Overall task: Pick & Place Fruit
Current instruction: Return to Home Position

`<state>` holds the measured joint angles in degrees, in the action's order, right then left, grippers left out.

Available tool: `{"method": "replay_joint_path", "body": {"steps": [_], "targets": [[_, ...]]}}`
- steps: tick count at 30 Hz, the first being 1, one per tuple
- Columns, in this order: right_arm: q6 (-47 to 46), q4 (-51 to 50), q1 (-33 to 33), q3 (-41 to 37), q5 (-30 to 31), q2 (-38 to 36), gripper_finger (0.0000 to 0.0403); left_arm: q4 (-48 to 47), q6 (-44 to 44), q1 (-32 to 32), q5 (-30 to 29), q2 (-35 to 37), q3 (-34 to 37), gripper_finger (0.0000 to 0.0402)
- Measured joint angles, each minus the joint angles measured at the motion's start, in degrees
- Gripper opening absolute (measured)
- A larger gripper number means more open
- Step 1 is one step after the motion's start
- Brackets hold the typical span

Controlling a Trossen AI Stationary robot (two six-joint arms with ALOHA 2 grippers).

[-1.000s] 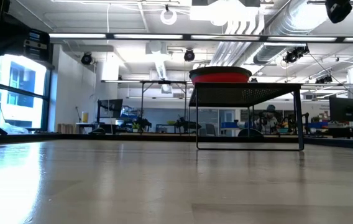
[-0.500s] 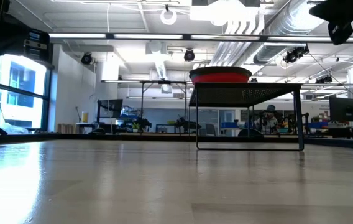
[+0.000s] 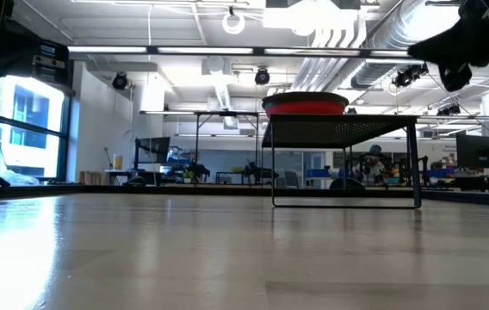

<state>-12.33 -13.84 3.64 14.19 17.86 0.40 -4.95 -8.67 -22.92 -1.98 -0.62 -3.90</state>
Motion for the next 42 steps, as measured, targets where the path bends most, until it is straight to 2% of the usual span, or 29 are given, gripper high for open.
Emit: {"method": "replay_joint_path", "body": {"steps": [4,10,16,20,42], "targets": [[-0.06,3.63,0.00,-3.58,-0.86,-0.02,0.0004,0.00,0.00,0.00,0.02,0.00,-0.02,0.0000],[0.83,7.30,0.00,-7.64,-5.24,0.01,0.0004,0.00,0.00,0.01,0.02,0.00,-0.04,0.0000],[5.39,11.74,0.00,-11.83,-6.42,0.12,0.0004,0.00,0.00,0.00,0.02,0.00,-0.04,0.0000],[8.81,12.44,0.03,-12.10,-10.06,1.05,0.0004,-0.02,0.00,0.01,0.02,0.00,-0.04,0.0000],[9.19,12.04,0.02,-12.10,-10.42,1.03,0.0004,-0.94,0.02,0.00,0.05,0.00,-0.17,0.0000]]}}
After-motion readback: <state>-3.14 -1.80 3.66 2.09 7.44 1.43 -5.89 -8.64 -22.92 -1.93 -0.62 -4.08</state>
